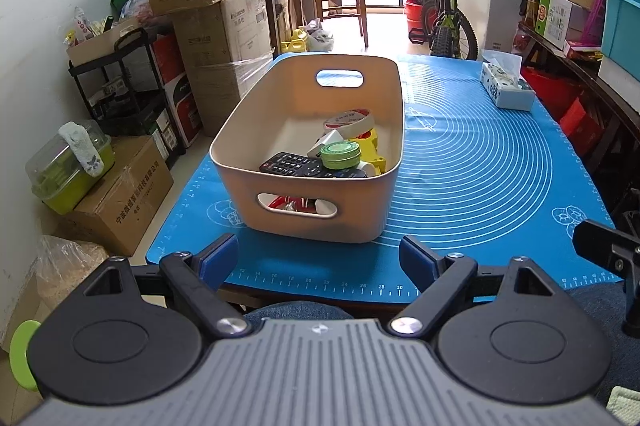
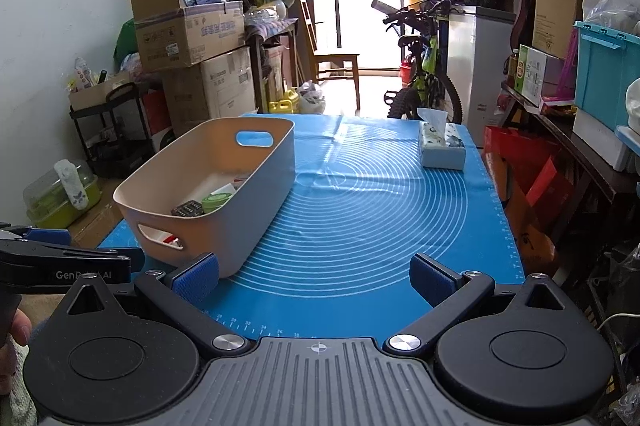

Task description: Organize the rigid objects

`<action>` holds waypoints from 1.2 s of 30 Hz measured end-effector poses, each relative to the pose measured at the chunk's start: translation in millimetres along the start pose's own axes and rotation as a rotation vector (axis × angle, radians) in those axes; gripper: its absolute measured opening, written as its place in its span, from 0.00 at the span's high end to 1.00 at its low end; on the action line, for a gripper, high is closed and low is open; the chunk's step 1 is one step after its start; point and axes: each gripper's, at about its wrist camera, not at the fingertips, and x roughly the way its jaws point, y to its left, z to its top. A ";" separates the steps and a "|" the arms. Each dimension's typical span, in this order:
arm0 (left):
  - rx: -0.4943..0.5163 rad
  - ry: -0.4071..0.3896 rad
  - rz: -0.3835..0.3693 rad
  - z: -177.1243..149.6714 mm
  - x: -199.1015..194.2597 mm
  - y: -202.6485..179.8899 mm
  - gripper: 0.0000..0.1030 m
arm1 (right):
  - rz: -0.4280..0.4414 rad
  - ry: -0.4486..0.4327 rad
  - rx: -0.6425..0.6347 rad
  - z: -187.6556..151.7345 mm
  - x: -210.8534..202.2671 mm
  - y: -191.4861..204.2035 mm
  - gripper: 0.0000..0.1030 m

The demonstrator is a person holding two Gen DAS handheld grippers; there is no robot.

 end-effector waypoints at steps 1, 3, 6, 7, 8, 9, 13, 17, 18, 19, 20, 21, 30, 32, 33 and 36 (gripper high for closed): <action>0.004 -0.004 0.000 -0.7 -0.1 -0.7 0.15 | 0.003 0.002 0.002 -1.4 0.7 0.5 0.03; 0.015 -0.011 -0.002 -2.0 -0.1 -2.5 0.15 | 0.007 0.009 0.003 -3.4 2.2 1.0 0.03; 0.026 -0.017 -0.004 -3.6 0.0 -4.2 0.15 | -0.006 -0.003 -0.011 -7.6 1.6 3.1 0.03; 0.026 -0.020 -0.004 -4.1 -0.3 -4.2 0.15 | -0.012 -0.009 -0.018 -9.0 1.0 4.5 0.03; 0.026 -0.023 -0.005 -4.8 -0.1 -4.2 0.15 | -0.019 -0.015 -0.027 -10.6 -0.4 6.3 0.03; 0.026 -0.024 -0.005 -5.3 0.2 -4.2 0.15 | -0.026 -0.019 -0.037 -12.3 -0.8 8.3 0.03; 0.034 -0.028 0.000 -7.0 -0.7 -6.4 0.15 | -0.046 -0.020 -0.055 -16.8 0.0 13.4 0.03; 0.044 -0.033 0.000 -8.4 -0.5 -8.0 0.15 | -0.063 -0.020 -0.046 -18.6 1.3 12.8 0.03; 0.044 -0.034 -0.001 -8.4 -0.3 -8.0 0.16 | -0.067 -0.020 -0.045 -19.4 1.5 12.8 0.03; 0.042 -0.036 -0.001 -8.7 -0.7 -7.7 0.16 | -0.071 -0.020 -0.045 -19.8 1.7 13.1 0.03; 0.041 -0.037 -0.001 -9.1 -0.9 -7.6 0.16 | -0.076 -0.020 -0.047 -20.1 2.1 14.9 0.03; 0.041 -0.037 -0.001 -9.6 -0.4 -7.7 0.16 | -0.082 -0.021 -0.050 -20.4 2.0 16.0 0.03; 0.044 -0.041 0.010 -12.1 -0.7 -9.6 0.16 | -0.103 -0.031 -0.078 -23.2 0.7 22.7 0.03; 0.043 -0.043 0.011 -12.2 -0.8 -9.5 0.16 | -0.107 -0.030 -0.075 -23.7 1.0 23.4 0.03; 0.044 -0.043 0.012 -12.3 -1.1 -9.7 0.16 | -0.108 -0.029 -0.073 -24.1 1.0 23.4 0.03; 0.048 -0.044 0.014 -11.7 -0.9 -9.6 0.16 | -0.111 -0.026 -0.068 -24.8 1.6 22.5 0.03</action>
